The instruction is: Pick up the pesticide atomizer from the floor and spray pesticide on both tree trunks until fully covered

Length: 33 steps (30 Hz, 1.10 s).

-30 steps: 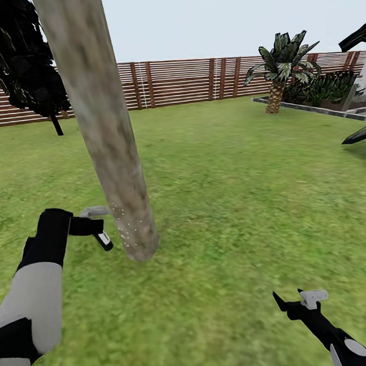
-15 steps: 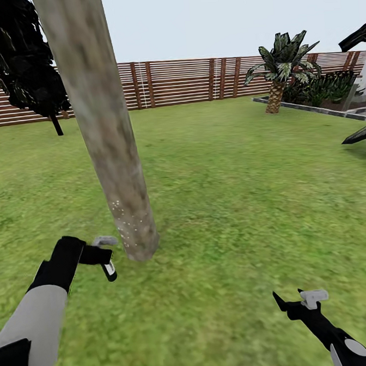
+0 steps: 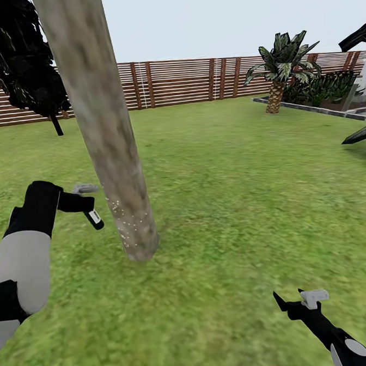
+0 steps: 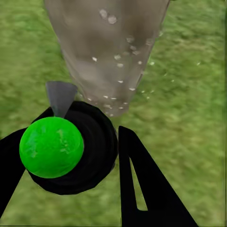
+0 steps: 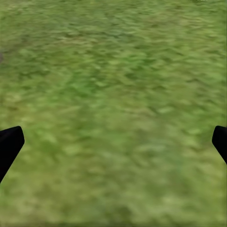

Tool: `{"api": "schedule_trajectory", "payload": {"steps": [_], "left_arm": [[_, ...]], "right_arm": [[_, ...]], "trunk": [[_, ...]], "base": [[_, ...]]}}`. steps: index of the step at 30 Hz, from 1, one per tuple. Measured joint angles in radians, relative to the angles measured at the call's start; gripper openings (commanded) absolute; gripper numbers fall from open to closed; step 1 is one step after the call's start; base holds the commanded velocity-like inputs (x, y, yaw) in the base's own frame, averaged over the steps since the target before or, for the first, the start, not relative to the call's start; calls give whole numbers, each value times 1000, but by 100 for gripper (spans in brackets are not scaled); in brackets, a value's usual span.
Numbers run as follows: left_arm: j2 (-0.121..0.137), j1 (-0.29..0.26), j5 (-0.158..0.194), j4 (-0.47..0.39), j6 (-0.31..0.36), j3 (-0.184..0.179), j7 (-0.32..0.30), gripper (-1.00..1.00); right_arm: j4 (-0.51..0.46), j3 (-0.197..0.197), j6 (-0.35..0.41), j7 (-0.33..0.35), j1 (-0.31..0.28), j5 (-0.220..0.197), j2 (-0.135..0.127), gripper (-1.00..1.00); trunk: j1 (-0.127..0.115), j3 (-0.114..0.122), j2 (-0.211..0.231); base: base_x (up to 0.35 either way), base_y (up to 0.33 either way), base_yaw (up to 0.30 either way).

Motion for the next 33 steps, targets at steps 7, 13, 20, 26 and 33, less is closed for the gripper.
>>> {"api": "schedule_trajectory", "payload": {"steps": [7, 13, 20, 26, 33], "left_arm": [[2, 27, -9, 0, 12, -6, 1, -100], [1, 192, -6, -3, -99, -4, 4, -100], [-2, 256, 11, -13, -150, 13, 1, -100], [-5, 256, 14, -13, -150, 15, 2, -100], [-5, 257, 18, -13, -150, 15, 2, -100]], "right_arm": [[-1, 0, 0, 0, 0, 0, 0, 100], [-1, 0, 0, 0, 0, 0, 0, 100], [0, 1, 0, 0, 0, 0, 0, 100], [0, 1, 0, 0, 0, 0, 0, 100], [-1, 0, 1, -1, 0, 0, 1, 100]], "trunk": [[0, 0, 0], [0, 0, 0], [0, 0, 0], [0, 0, 0], [0, -1, 0]], "base": [[0, 0, 0], [0, 0, 0], [-87, -85, 0], [-29, -256, 0], [198, -215, 33]]}}
